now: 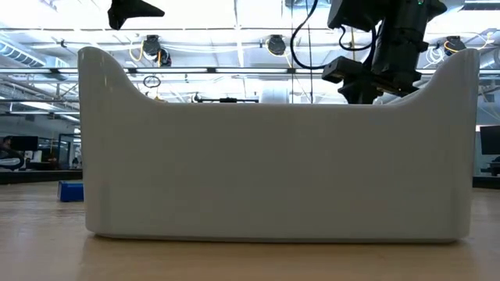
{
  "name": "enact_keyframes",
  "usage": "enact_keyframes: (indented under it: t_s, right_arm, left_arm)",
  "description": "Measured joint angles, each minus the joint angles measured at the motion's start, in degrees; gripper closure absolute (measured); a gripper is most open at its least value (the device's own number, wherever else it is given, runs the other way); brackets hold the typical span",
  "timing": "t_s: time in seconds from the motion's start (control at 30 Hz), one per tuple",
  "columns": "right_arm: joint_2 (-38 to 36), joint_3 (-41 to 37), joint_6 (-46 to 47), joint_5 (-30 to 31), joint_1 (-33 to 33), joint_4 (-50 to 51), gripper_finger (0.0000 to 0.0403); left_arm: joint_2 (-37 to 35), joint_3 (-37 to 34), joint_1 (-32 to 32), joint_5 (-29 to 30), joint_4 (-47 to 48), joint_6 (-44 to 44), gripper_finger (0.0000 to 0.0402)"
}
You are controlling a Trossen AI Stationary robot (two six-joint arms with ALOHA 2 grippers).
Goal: Pick & Place Office items
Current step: Put the blue charger adapter into the gray bin
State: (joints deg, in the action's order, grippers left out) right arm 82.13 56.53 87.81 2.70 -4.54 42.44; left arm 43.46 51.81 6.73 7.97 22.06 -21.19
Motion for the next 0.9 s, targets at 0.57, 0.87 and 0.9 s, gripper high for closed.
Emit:
enact_keyframes:
  t_s: [0.57,0.87,0.9]
  right_arm:
    - [0.00,-0.02,0.14,0.36,0.09,0.79,0.0147]
    - [2.28,4.75,1.45,4.96,-0.87,1.82,0.0147]
    - [3.30,6.14,1.34,5.24,-1.07,3.73,0.0147]
  left_arm:
    - [0.02,0.00,-0.01,-0.04,-0.02,-0.02,0.0147]
    - [0.04,0.00,0.01,-0.11,-0.04,-0.04,0.0147]
    - [0.04,0.00,0.01,-0.11,-0.04,-0.04,0.0147]
